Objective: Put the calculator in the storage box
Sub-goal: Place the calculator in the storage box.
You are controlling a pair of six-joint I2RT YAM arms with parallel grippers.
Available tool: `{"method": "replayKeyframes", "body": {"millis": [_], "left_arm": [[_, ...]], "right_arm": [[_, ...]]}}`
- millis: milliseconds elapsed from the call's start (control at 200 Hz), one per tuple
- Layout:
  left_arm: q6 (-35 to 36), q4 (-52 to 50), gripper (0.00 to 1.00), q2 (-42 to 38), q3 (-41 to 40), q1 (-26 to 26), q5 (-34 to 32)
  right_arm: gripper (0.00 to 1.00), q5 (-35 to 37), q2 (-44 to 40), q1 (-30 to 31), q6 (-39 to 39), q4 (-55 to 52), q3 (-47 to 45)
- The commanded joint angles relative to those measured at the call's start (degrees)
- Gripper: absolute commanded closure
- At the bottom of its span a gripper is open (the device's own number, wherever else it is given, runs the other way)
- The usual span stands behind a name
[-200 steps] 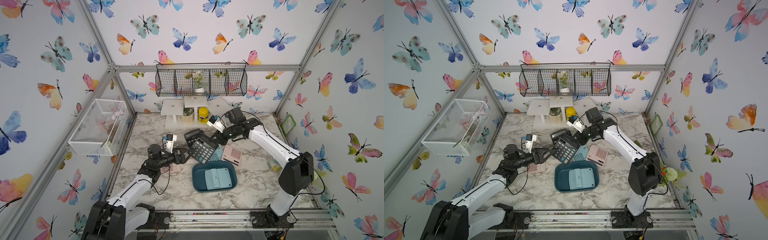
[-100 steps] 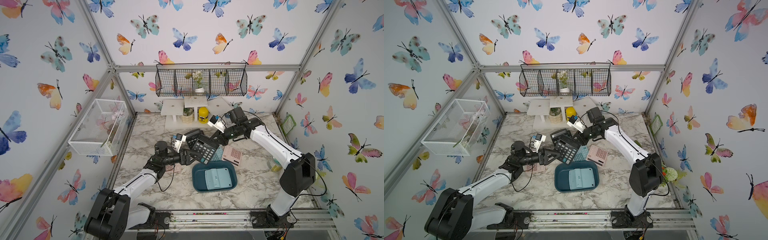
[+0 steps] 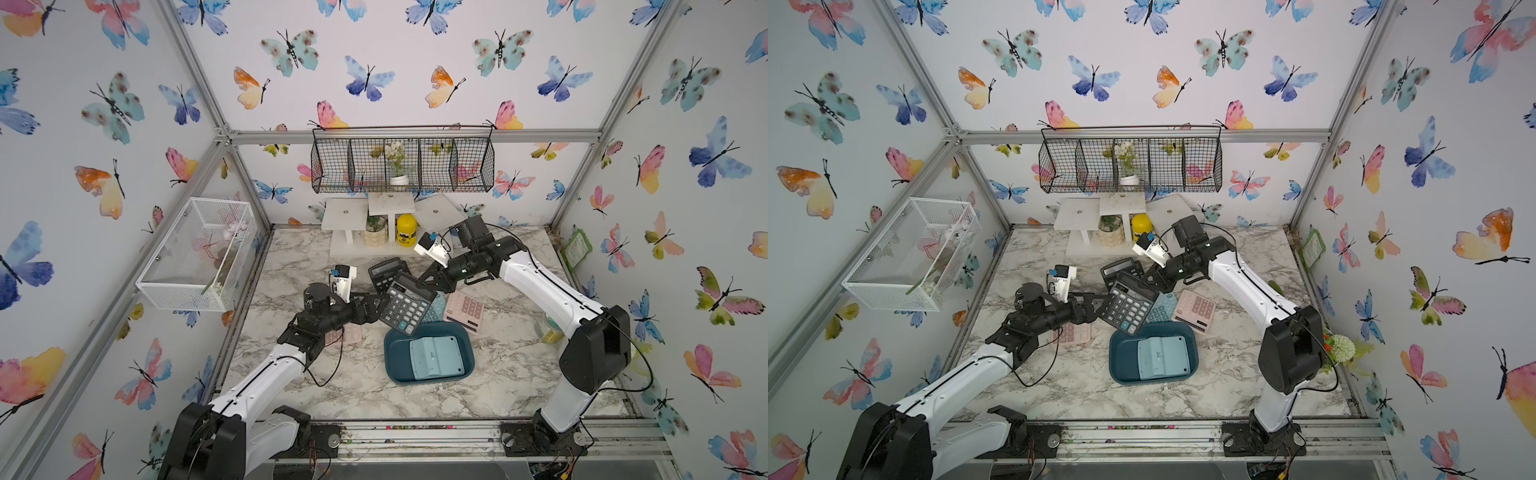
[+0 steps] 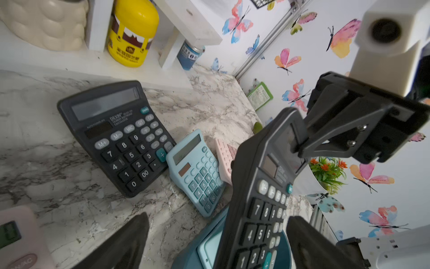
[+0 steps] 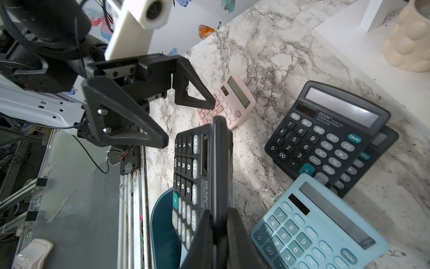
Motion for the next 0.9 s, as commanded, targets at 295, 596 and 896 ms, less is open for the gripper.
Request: {"method": "replayKeyframes", "body": {"millis": [295,596,896], "left_arm": [[-5.2,15.6,0.39,7.8,0.4,-1.9,22.5],[-5.3,15.7,0.94,9.3,1.0,-2.2,23.3],[-2.6,10.2,0.94,5.8,1.6,-2.3,17.1]], "right_arm": [[0.98,-5.2,0.5,0.2,0.1,-1.6,2.4],[0.95,-4.9,0.4,0.2,0.9,-0.8,3.0],[0.34,-0.3,-3.7,0.2,6.3,3.0,0.2]]}}
